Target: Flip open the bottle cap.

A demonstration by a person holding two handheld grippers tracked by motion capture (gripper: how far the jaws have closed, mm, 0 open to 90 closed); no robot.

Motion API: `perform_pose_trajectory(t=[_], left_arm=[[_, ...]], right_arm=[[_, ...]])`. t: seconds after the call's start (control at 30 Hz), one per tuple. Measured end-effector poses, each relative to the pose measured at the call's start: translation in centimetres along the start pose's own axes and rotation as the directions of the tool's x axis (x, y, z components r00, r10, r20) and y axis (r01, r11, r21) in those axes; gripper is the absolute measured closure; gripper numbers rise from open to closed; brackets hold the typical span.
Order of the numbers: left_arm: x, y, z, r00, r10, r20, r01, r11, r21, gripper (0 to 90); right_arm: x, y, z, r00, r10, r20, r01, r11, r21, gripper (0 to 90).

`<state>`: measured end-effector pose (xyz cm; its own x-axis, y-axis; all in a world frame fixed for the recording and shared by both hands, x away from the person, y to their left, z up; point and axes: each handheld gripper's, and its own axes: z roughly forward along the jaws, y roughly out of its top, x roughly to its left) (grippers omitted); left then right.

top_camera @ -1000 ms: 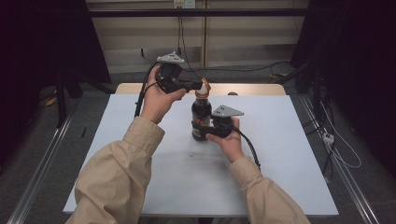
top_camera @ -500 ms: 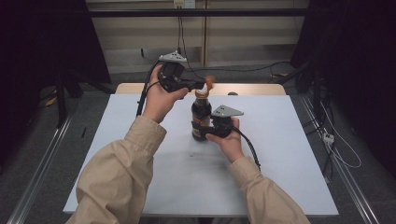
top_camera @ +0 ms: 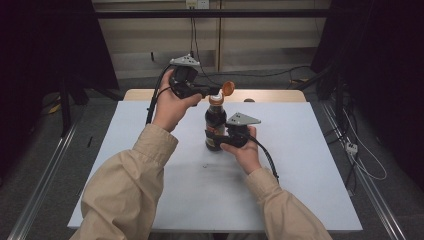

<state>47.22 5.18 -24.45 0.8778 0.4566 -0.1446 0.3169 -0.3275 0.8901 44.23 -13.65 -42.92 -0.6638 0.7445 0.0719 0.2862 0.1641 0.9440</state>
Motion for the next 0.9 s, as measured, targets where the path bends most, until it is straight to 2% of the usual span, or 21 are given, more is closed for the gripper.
perform_pose_trajectory(t=[0.17,0.33,0.5,0.57,0.77,0.9], left_arm=[[0.0,-0.1,-0.6,0.9999,-0.007,0.010,0.007,1.0000,-0.005,90.0],[0.2,-0.4,-1.2,0.9999,-0.013,0.002,0.013,0.9998,-0.011,89.0],[0.5,-1.0,-1.6,0.9998,-0.015,-0.009,0.015,0.9999,-0.005,80.5],[0.5,-1.2,-1.8,0.9998,-0.018,-0.001,0.018,0.9997,-0.016,78.9],[0.4,-1.8,-2.3,1.0000,-0.006,-0.002,0.006,1.0000,-0.005,69.4],[0.3,-2.1,-2.6,0.9999,-0.011,0.002,0.011,0.9999,0.001,62.3]], right_arm=[[0.1,0.0,0.0,1.0000,0.001,0.006,-0.001,1.000,0.001,29.8],[0.1,0.0,-0.1,0.9999,0.006,0.009,-0.006,1.000,0.003,29.5],[0.1,0.1,-0.1,0.9998,0.013,0.014,-0.013,1.000,0.007,29.1],[0.1,0.1,-0.1,0.9998,0.010,0.015,-0.010,1.000,0.011,29.0],[0.2,0.2,-0.2,0.9996,0.027,0.014,-0.027,1.000,0.009,27.9],[0.2,0.2,-0.3,0.9992,0.030,0.027,-0.031,0.999,0.014,24.2]])
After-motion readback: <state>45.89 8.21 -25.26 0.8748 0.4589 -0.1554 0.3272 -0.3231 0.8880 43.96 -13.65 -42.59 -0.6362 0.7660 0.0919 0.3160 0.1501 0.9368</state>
